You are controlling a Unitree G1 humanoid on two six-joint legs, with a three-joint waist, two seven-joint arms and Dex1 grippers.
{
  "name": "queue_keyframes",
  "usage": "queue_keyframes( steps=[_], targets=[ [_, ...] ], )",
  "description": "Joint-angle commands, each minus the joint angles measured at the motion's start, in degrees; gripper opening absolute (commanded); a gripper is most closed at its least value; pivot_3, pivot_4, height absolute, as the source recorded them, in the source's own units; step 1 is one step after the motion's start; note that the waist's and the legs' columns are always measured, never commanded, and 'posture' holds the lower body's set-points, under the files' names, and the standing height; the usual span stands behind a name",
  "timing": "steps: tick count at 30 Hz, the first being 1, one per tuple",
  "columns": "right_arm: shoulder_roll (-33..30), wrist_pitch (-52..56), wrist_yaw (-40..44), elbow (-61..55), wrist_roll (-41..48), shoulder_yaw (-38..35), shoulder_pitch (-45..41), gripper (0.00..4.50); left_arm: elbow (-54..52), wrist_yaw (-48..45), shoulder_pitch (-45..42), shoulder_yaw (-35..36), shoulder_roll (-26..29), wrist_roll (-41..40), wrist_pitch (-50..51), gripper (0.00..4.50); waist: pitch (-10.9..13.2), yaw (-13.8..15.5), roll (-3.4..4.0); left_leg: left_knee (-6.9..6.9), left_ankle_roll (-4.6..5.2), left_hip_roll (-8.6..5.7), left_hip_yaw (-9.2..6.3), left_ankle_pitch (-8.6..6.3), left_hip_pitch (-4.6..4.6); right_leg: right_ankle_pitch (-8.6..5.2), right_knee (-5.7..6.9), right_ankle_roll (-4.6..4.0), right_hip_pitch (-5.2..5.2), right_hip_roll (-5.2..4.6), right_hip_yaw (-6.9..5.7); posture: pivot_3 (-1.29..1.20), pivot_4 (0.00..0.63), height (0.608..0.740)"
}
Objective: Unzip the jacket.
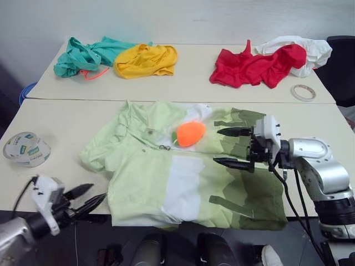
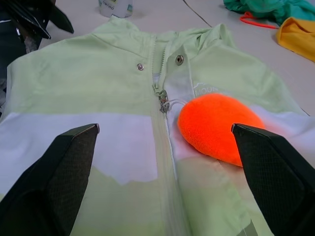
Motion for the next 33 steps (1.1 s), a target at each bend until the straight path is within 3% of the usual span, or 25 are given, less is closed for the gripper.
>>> queue_keyframes(
  steps=[1, 4, 9, 13, 16, 19, 24, 30, 33],
  targets=[
    [2.31, -4.73, -0.40, 3.84, -4.94, 2.79, -4.71, 4.50, 3.05, -2.60, -10.02, 0.81, 4.13, -1.42, -4.16, 4.46, 0.01, 0.12, -0.01, 0.00, -0.01, 0.00, -0.01, 0.01, 0.00, 0.00, 0.02, 0.00, 0.00, 0.00, -0.03, 0.00, 0.150, 0.740],
    [5.29, -5.89, -1.93, 9.10, -9.39, 6.29, -8.69, 4.50, 7.60, -6.07, -21.82, -8.57, 6.75, 1.38, -7.15, 4.46, 0.00, -0.22, 0.02, -0.02, -0.03, 0.00, -0.04, 0.01, -0.01, 0.04, 0.03, -0.03, -0.02, 0.00, -0.07, 0.00, 0.150, 0.740],
    [12.33, -14.67, -6.07, 24.65, -18.82, 11.34, -16.63, 4.50, 24.81, -14.14, -42.75, -27.23, 5.49, 11.34, -15.31, 4.46, 0.00, -1.20, 0.02, 0.00, -0.06, -0.14, 0.12, 0.13, 0.02, 0.08, 0.58, 0.05, -0.13, 0.39, -0.56, 0.00, 0.150, 0.740],
    [17.70, -21.82, -8.50, 38.22, -22.41, 12.30, -23.94, 4.50, 40.78, -19.84, -55.83, -34.48, 1.28, 15.14, -19.98, 4.46, 0.00, -2.43, -0.01, 0.00, 0.00, -0.14, 0.29, 0.19, -0.15, 0.08, 0.62, 0.05, -0.33, 0.37, -0.98, 0.00, 0.150, 0.740],
    [19.11, -24.92, -7.69, 44.36, -25.61, 13.64, -27.30, 4.50, 50.82, -22.70, -60.89, -38.65, 0.70, 20.69, -26.80, 4.46, 0.00, -3.02, -0.01, -0.02, 0.01, -0.09, 0.38, 0.19, -0.14, 0.08, 0.62, 0.06, -0.35, 0.24, -1.52, 0.00, 0.150, 0.740],
    [20.50, -24.91, -8.01, 47.20, -25.85, 12.89, -29.29, 3.84, 58.11, -21.64, -64.49, -39.99, -0.78, 23.99, -31.49, 4.50, 0.00, -3.19, -0.01, -0.05, 0.00, -0.05, 0.37, 0.19, -0.13, 0.08, 0.67, 0.06, -0.38, 0.22, -1.66, 0.00, 0.150, 0.740],
    [20.21, -26.04, -8.63, 47.69, -25.86, 11.60, -29.47, 2.12, 65.67, -16.22, -66.05, -41.00, -3.04, 29.27, -36.57, 4.50, 0.00, -3.17, -0.01, 0.09, 0.02, -0.07, 0.35, 0.20, -0.14, 0.08, 0.72, 0.06, -0.32, 0.14, -1.67, 0.00, 0.150, 0.740],
    [12.06, -25.52, -7.84, 38.87, -23.42, 6.45, -21.85, 0.25, 64.92, -9.70, -61.58, -40.51, -5.93, 30.99, -34.24, 4.50, -0.01, -2.15, -0.03, 0.18, 0.04, -0.09, 0.28, 0.21, -0.09, 0.09, 0.78, 0.06, -0.22, 0.09, -1.66, 0.00, 0.150, 0.740],
    [5.17, -24.79, -8.44, 31.67, -21.41, 1.63, -14.70, 0.02, 64.09, -3.31, -59.32, -38.83, -6.83, 31.32, -32.57, 4.50, -0.02, -1.72, -0.02, 0.19, 0.06, -0.14, 0.13, 0.20, 0.03, 0.09, 0.72, 0.07, 0.02, 0.06, -1.67, 0.00, 0.150, 0.740]
  ],
)
